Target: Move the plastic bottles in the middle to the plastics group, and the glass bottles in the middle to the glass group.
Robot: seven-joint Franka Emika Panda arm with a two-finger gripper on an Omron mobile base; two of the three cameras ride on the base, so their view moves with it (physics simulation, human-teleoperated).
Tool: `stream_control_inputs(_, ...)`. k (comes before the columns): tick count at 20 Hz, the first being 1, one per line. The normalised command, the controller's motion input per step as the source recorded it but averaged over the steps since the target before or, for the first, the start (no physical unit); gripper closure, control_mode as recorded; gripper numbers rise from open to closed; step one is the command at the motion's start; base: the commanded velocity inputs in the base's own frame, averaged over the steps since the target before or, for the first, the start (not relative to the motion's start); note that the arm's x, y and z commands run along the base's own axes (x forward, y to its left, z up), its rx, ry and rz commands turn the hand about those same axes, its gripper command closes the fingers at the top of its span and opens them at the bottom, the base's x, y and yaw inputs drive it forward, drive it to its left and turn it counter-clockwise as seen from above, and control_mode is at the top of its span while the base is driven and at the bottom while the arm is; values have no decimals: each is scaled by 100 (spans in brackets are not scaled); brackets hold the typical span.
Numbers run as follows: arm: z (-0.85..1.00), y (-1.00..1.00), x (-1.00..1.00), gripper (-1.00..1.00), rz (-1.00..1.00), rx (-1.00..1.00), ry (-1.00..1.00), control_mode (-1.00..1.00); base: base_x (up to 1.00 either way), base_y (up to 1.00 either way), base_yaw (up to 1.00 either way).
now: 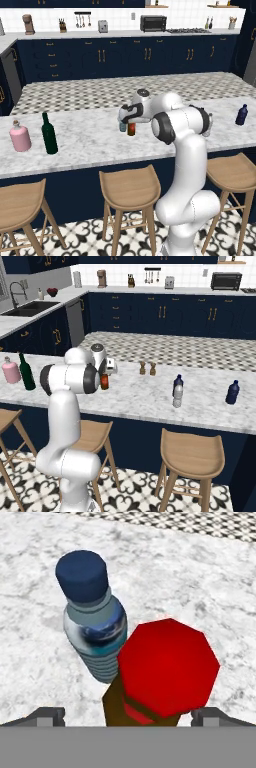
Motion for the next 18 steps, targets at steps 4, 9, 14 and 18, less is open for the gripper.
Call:
stream_control_inputs(4,0,0,11,-100,0,0,0,-100,0,0,0)
stream_control_inputs(9,-4,0,12,-100,0,0,0,-100,0,0,0)
stream_control_inputs(14,-1,0,3,100,0,0,0,-100,0,0,0)
stream_control_inputs(18,0,0,0,100,0,0,0,-100,0,0,0)
